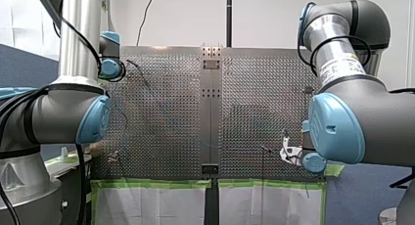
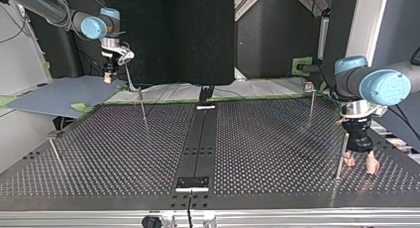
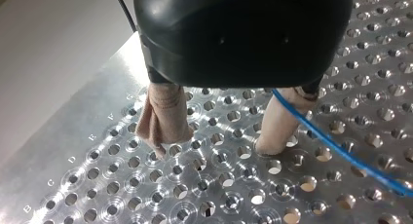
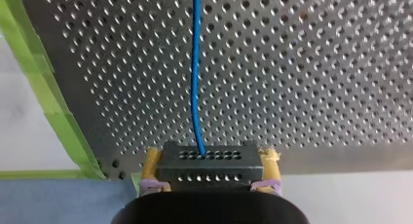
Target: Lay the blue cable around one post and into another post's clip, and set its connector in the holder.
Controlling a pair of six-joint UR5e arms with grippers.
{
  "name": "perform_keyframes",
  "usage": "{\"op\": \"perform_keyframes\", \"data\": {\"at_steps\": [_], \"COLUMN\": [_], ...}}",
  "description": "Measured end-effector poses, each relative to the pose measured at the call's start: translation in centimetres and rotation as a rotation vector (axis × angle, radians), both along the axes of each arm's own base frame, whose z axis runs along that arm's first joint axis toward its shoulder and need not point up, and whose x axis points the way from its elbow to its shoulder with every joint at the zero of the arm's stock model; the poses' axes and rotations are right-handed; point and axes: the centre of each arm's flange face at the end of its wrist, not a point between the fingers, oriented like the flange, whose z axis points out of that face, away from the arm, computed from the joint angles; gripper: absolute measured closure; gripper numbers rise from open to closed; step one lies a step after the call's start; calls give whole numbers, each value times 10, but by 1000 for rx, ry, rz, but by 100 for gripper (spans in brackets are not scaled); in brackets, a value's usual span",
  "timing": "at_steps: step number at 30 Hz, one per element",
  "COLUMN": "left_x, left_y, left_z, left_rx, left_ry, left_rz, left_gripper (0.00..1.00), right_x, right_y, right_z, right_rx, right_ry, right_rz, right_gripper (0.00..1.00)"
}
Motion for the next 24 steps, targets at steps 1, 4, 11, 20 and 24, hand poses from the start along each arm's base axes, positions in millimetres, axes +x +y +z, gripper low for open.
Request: {"op": "perform_keyframes", "data": {"at_steps": [1,4,11,20,24], "left_x": [0,0,0,0,0], "left_y": [0,0,1,1,0], "left_z": [0,0,0,0,0], "left_rx": [0,0,0,0,1], "left_ry": [0,1,-1,-1,0], "left_rz": [0,3,6,6,6], "left_gripper": [0,0,0,0,0], "right_x": [1,4,3,4,3], "right_y": [1,6,1,-17,-22], "right_z": [-2,-14,-25,-18,-16], "right_rx": [3,16,-8,-42,-47], "right_ry": [3,10,14,22,9], "right_rz": [8,23,52,123,154], "right_gripper": [99,99,99,99,99]}}
